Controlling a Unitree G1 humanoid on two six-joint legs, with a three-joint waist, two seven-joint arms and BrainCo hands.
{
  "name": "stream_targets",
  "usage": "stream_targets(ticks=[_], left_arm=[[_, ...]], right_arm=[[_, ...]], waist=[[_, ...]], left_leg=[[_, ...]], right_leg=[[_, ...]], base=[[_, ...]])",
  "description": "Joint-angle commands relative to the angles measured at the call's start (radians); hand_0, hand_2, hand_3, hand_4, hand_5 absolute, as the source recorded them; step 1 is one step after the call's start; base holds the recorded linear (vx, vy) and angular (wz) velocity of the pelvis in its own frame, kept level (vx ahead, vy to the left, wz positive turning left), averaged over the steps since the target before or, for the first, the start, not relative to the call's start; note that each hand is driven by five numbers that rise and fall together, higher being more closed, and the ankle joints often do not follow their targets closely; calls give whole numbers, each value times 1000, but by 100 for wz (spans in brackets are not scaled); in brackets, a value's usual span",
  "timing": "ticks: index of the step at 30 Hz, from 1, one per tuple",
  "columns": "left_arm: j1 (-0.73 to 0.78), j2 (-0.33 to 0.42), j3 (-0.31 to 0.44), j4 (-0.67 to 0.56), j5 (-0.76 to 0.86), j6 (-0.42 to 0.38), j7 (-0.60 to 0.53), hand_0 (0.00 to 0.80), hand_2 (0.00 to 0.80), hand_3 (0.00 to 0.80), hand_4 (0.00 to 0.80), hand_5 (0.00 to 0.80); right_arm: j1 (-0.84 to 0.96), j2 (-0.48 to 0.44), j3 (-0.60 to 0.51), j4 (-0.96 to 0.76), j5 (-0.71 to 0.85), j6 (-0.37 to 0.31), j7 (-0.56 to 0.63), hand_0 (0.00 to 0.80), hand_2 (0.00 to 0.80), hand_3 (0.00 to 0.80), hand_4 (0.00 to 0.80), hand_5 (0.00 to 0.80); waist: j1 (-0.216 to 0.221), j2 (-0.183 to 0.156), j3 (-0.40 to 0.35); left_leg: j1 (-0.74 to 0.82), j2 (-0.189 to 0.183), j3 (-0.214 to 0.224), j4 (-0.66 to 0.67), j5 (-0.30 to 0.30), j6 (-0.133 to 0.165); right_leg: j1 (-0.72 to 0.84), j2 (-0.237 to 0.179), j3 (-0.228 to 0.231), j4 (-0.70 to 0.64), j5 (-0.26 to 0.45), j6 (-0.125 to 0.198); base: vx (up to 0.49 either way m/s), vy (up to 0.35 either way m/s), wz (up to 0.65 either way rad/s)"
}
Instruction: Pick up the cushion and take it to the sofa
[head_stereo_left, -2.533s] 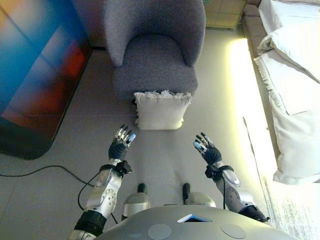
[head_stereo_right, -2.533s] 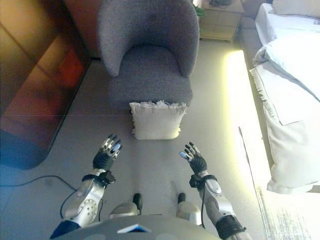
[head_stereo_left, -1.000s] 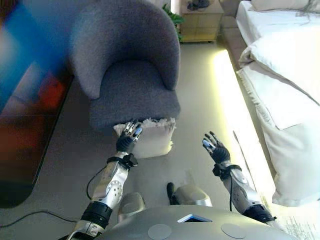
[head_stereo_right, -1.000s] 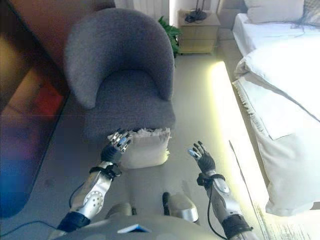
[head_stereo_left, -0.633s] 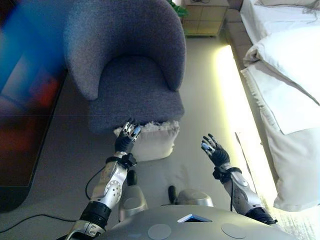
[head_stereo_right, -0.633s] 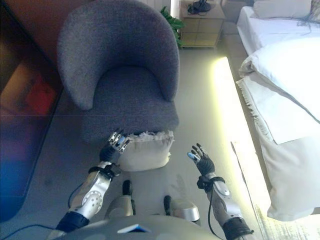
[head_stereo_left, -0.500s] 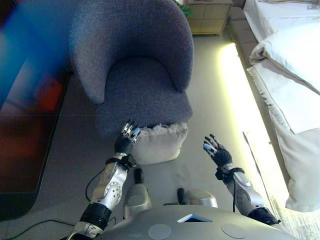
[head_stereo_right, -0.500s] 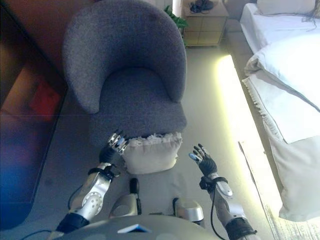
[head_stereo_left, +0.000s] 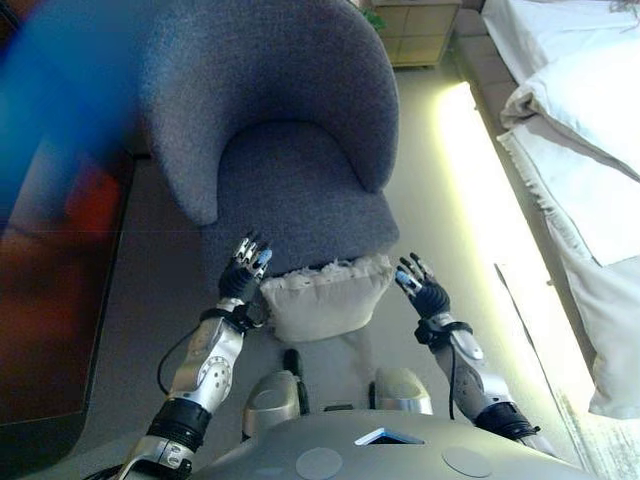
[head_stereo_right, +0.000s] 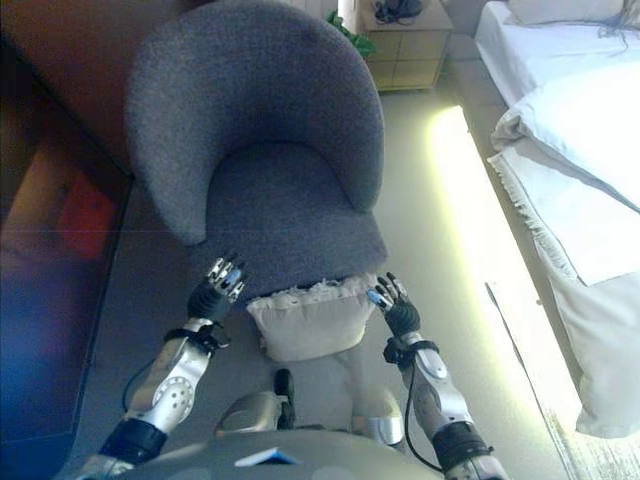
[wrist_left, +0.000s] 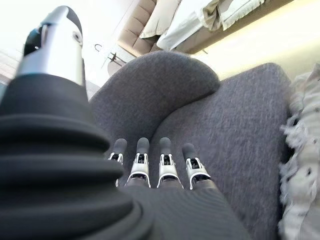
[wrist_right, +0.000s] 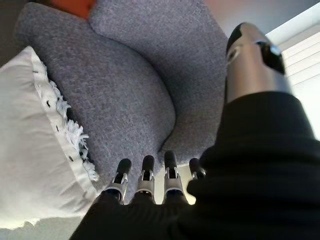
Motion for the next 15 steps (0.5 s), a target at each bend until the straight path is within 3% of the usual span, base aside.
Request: stream_targets(ticks=[1,4,7,11,15], left_arm=[[35,38,55,-50,10,-37,-26,0,0,0,0,0],[27,44,52,-53,8,-38,-20,0,0,0,0,0],[31,44,40,-62,10,-50,-15,0,0,0,0,0],[61,34,49,-60,19,-65,-41,0,0,0,0,0],[99,14,69,-68,8,-63,-51,0,0,0,0,0]], right_arm=[[38,5,13,-57,-5,-45,-1,0,0,0,0,0],[40,-1,8,-53,9,-50,3,0,0,0,0,0],[13,-13,15,-48,25,-41,2,0,0,0,0,0],[-34,-8,4,-15,22,1,11,0,0,0,0,0],[-32,-17,7,-29,8,22,18,0,0,0,0,0]], waist=[[-9,-18,-56],[-30,-52,-39],[-43,-72,-22],[-35,-86,-23],[-28,-92,-55]], left_leg=[[-4,-44,-44,18,-21,43],[18,-63,-52,24,-49,27],[39,-57,-61,40,-88,12],[69,-38,-73,51,-114,4],[79,1,-66,76,-101,-17]], right_leg=[[-34,-11,-66,-102,197,1],[-37,-29,-48,-397,212,18],[-41,-33,-15,-546,239,43],[-16,-25,8,-586,231,61],[37,14,15,-601,191,42]], base=[[204,-36,2],[217,-142,10],[187,-150,22],[216,-131,32],[229,-127,14]])
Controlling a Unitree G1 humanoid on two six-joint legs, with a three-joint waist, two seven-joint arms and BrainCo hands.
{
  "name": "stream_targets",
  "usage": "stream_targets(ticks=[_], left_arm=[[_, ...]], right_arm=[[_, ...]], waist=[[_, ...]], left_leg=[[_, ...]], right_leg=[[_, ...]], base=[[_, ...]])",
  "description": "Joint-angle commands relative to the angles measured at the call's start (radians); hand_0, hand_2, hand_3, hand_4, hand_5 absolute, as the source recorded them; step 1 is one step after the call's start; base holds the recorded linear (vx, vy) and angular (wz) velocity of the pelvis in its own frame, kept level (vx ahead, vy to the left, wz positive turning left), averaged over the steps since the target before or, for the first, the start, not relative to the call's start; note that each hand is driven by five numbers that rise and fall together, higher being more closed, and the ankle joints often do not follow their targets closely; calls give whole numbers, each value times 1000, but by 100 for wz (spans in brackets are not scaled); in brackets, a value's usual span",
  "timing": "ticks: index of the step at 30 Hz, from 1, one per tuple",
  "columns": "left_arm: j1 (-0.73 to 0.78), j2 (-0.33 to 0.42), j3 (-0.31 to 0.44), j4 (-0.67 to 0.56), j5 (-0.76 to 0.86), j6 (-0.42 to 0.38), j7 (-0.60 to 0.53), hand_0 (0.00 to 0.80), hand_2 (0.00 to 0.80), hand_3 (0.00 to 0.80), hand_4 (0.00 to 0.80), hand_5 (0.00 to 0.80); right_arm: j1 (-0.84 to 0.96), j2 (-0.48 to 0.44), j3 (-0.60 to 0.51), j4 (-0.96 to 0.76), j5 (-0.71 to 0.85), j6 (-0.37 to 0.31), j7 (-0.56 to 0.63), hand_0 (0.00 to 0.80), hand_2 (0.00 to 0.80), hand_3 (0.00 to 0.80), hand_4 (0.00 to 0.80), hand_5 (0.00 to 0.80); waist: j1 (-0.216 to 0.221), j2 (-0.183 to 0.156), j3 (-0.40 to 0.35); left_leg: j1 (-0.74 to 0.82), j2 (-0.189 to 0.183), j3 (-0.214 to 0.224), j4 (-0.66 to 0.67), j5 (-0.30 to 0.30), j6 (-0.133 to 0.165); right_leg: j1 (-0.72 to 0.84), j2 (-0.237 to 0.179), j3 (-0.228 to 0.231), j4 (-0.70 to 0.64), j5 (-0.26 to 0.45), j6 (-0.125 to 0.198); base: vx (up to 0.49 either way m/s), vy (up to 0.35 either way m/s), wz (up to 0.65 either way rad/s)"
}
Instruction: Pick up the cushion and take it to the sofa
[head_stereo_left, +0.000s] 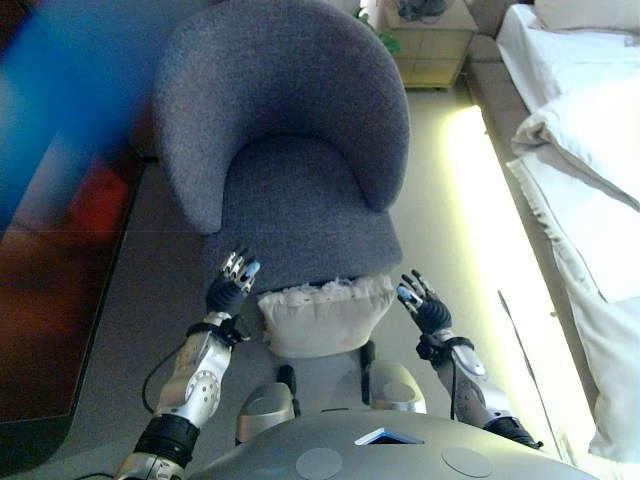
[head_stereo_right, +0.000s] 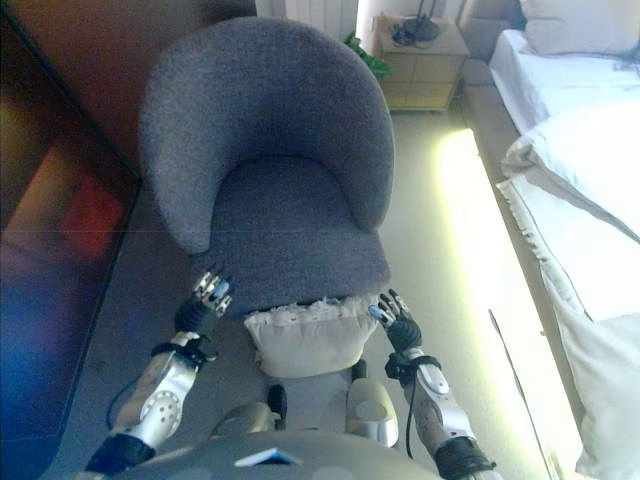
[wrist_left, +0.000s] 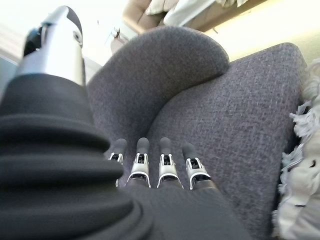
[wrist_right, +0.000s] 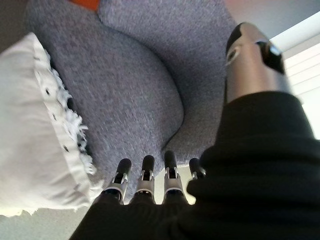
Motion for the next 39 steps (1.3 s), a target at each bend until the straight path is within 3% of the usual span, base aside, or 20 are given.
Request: stream_targets(ticks=[1,7,10,14,17,20,22,25,34,39], left_arm=[[-25,19,49,-69,8,-62,-28,0,0,0,0,0],[-31,5,65,-63,14,-54,-8,0,0,0,0,0],[-34,0,63,-70,33,-50,7,0,0,0,0,0],[-58,-1,53,-42,59,-37,25,0,0,0,0,0],[-79,-2,48,-34,65,-34,34,0,0,0,0,0],[-115,-7,39,-9,67,-22,21,0,0,0,0,0],[-121,-10,25,2,74,-35,12,0,0,0,0,0],[-112,-10,18,14,78,-42,7,0,0,0,0,0],[-112,15,9,24,95,-60,-15,0,0,0,0,0],[-124,33,15,25,100,-50,-10,0,0,0,0,0]], right_arm=[[-50,3,11,-67,4,-15,20,0,0,0,0,0],[-52,-9,16,-70,-15,-24,37,0,0,0,0,0],[-54,-18,13,-79,-24,-22,34,0,0,0,0,0],[-80,-31,9,-63,-68,-21,19,0,0,0,0,0],[-95,-37,7,-59,-59,-26,26,0,0,0,0,0],[-83,-36,-11,-69,-51,-45,3,0,0,0,0,0],[-72,-29,-18,-61,-42,-61,15,0,0,0,0,0],[-60,-16,-15,-69,-59,-59,12,0,0,0,0,0],[-105,11,-1,-51,-76,-74,-21,0,0,0,0,0],[-98,25,8,-57,-70,-73,-12,0,0,0,0,0]], waist=[[-7,-47,-4],[-12,-41,-23],[-12,-40,-25],[-13,-35,-19],[-2,-17,-18],[-7,-3,-9],[-7,5,-14],[-10,19,-20],[9,32,-6],[16,25,-2]], left_leg=[[7,-31,30,121,-54,40],[0,11,20,165,7,12],[-30,14,-5,254,43,-1],[-74,27,7,321,74,-4],[-68,0,-13,176,61,4],[-88,7,36,107,76,-14],[-65,-2,24,42,60,-7],[-33,-13,38,-15,61,4],[-32,-48,74,-19,43,50],[-37,-58,74,-10,36,61]], right_leg=[[1,-30,31,-24,96,46],[36,16,15,-24,51,0],[49,34,20,-31,42,-27],[63,45,7,-25,27,-46],[68,46,6,-24,16,-33],[81,30,-26,-28,2,-23],[85,10,-51,-33,3,-9],[89,-6,-66,-37,7,7],[61,-53,-102,22,15,41],[45,-76,-87,57,47,45]], base=[[179,-120,7],[131,-127,9],[70,-121,10],[38,-42,15],[17,122,1],[-23,137,-8],[-40,157,24],[-3,131,6],[-35,109,-8],[-16,15,-17]])
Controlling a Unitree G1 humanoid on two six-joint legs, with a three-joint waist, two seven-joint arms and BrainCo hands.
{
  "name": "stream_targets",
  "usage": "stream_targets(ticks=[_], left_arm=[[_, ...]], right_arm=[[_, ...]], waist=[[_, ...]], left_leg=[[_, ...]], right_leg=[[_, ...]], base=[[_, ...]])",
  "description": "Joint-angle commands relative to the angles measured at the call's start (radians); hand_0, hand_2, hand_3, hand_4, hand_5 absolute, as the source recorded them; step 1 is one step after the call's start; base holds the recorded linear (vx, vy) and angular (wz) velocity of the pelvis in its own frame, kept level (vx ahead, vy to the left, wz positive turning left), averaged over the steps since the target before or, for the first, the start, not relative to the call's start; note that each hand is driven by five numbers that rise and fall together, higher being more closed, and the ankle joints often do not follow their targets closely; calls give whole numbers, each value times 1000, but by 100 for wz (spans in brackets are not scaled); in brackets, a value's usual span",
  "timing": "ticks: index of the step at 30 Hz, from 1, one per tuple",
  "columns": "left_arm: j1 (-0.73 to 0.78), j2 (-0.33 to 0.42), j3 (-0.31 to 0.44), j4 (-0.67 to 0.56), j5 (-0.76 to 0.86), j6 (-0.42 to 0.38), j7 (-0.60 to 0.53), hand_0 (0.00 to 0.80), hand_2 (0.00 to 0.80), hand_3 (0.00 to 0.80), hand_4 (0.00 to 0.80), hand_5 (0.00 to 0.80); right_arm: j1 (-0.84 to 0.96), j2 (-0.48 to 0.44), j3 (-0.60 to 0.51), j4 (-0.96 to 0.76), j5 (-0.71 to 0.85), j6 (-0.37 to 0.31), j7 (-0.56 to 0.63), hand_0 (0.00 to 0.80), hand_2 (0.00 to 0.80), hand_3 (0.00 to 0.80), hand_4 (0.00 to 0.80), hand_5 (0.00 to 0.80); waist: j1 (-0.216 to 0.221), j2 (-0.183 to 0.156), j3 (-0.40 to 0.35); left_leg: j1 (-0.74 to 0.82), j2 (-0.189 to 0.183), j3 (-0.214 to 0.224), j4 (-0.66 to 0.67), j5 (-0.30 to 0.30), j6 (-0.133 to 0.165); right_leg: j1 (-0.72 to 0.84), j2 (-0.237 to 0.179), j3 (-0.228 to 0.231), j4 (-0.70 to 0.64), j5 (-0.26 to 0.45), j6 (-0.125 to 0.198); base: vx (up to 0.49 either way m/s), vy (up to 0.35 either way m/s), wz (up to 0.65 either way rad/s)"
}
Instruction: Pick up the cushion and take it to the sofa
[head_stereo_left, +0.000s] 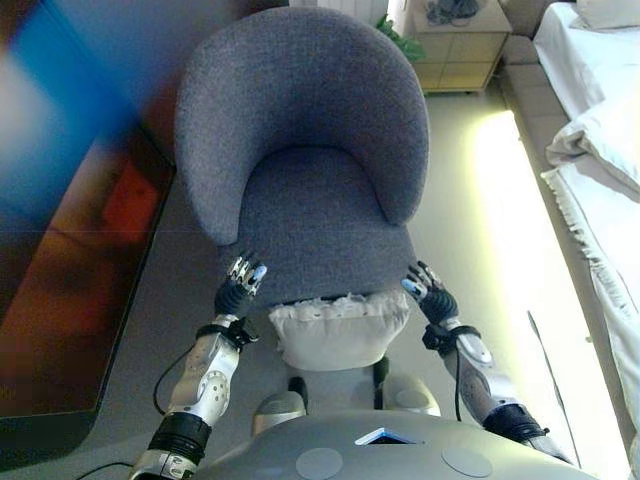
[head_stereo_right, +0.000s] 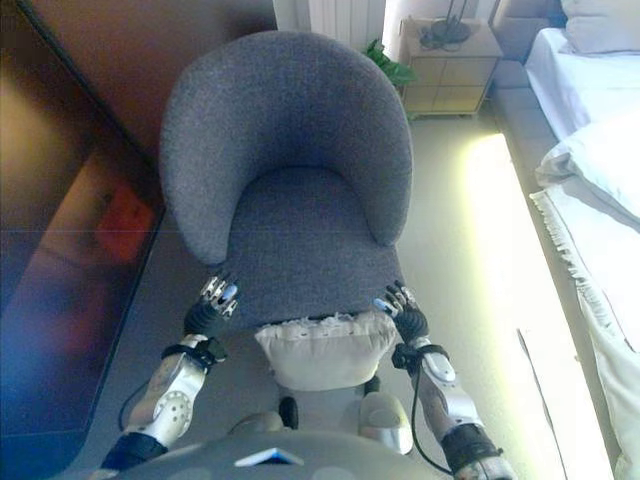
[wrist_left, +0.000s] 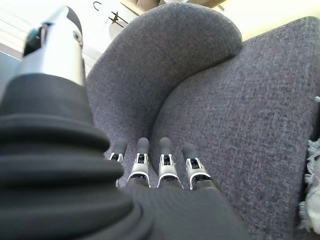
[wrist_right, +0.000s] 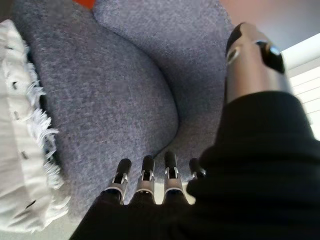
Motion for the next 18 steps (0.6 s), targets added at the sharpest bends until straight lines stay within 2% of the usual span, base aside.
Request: stream_targets(ticks=[1,5,11,13,15,18], left_arm=[[-41,56,4,-40,34,-50,-19,0,0,0,0,0],[-41,49,13,-43,13,-57,-19,0,0,0,0,0],[-38,25,10,-58,-35,-40,-46,0,0,0,0,0],[-34,4,24,-59,-184,7,-151,0,0,0,0,0],[-15,-42,43,-50,-403,103,-367,0,0,0,0,0],[1,-95,30,-20,-603,165,-581,0,0,0,0,0]], right_arm=[[-39,35,8,-62,-3,-59,13,0,0,0,0,0],[-54,25,16,-60,6,-49,28,0,0,0,0,0],[-72,18,16,-84,75,-24,56,0,0,0,0,0],[-68,28,6,-102,189,-9,132,0,0,0,0,0],[-58,57,-10,-121,410,34,289,0,0,0,0,0],[-74,112,-21,-98,682,114,481,0,0,0,0,0]], waist=[[-4,-34,28],[10,-46,20],[26,-60,5],[27,-63,4],[29,-65,3],[32,-61,0]], left_leg=[[-70,-52,-5,63,8,70],[-63,-42,-4,39,18,57],[-64,-25,-2,-1,42,42],[-60,-19,6,-6,46,39],[-52,-14,13,-15,45,38],[-45,-7,22,-14,41,34]], right_leg=[[35,-59,-19,58,37,44],[61,-48,-23,-47,51,52],[90,-17,-29,-117,61,40],[98,-11,-31,-125,60,36],[108,-5,-35,-134,56,31],[116,-1,-39,-141,53,28]], base=[[15,-56,-1],[10,-71,3],[8,-72,-2],[20,-59,-3],[37,-60,0],[44,-43,-1]])
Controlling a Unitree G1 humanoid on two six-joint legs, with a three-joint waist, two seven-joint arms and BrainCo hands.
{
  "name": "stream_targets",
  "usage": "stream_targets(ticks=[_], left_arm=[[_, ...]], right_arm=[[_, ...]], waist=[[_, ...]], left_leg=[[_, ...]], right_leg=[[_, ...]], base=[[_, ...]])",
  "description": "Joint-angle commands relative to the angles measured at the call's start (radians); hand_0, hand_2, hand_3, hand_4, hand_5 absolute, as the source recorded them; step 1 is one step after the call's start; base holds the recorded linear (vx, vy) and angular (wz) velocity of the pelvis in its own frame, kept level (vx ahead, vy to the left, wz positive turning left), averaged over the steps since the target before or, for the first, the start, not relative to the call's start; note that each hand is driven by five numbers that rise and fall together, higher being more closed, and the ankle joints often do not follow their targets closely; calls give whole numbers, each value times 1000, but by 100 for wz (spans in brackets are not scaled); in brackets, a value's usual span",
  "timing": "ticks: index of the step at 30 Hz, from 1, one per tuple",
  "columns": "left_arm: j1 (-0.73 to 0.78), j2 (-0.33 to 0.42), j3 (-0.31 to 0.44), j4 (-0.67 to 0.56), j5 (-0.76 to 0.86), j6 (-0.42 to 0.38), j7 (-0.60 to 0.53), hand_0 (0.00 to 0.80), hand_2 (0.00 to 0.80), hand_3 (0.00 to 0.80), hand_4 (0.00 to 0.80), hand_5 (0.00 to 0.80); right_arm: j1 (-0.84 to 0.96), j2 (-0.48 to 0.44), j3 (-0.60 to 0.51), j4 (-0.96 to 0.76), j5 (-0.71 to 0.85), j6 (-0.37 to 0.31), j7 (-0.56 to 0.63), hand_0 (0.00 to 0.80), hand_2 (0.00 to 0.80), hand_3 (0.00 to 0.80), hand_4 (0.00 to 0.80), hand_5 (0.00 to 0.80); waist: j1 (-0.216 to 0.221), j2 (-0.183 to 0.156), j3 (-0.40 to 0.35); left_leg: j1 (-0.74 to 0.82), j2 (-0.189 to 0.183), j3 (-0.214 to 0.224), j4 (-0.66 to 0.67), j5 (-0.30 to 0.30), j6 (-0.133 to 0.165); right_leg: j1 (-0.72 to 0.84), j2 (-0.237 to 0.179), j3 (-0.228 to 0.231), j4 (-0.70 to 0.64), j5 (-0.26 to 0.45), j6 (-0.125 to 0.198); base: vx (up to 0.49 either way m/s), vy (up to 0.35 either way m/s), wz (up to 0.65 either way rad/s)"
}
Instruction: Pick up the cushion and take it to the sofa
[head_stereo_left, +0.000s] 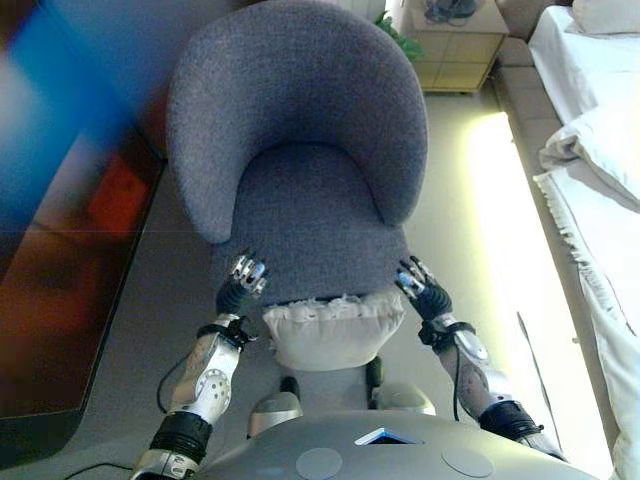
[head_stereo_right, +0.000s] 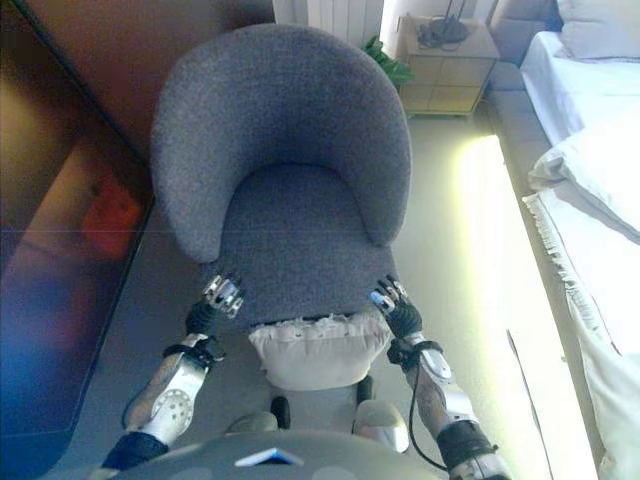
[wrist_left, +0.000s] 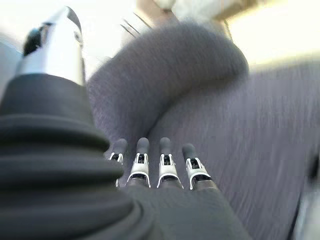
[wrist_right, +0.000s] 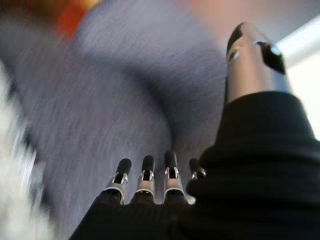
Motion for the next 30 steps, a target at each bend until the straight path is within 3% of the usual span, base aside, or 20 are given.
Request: stream_targets(ticks=[1,4,6,15,30], left_arm=[[-11,-13,-7,-14,-249,73,-300,0,0,0,0,0],[1,-59,3,6,-351,125,-429,0,0,0,0,0],[8,-75,5,11,-358,129,-455,0,0,0,0,0],[17,-76,38,-10,-347,169,-401,0,0,0,0,0],[14,-47,19,-14,-284,127,-335,0,0,0,0,0]], right_arm=[[-69,87,-21,-48,334,84,254,0,0,0,0,0],[-69,123,-37,-49,463,158,371,0,0,0,0,0],[-64,133,-40,-60,441,170,402,0,0,0,0,0],[-17,110,-27,-74,376,193,433,0,0,0,0,0],[-17,77,-3,-67,285,172,380,0,0,0,0,0]], waist=[[28,-28,-10],[26,-24,-17],[24,-23,-20],[20,-22,-36],[13,-20,-25]], left_leg=[[-64,-22,18,32,26,42],[-64,-17,27,38,19,39],[-64,-14,28,40,17,36],[-56,-15,18,40,20,28],[-55,-10,18,36,29,23]], right_leg=[[32,-29,-29,52,-35,34],[34,-30,-27,46,-36,34],[36,-28,-23,41,-36,33],[50,-21,-17,28,-38,29],[47,-17,-19,34,-40,25]], base=[[40,-29,-2],[11,-9,-1],[0,0,0],[28,-14,0],[0,0,0]])
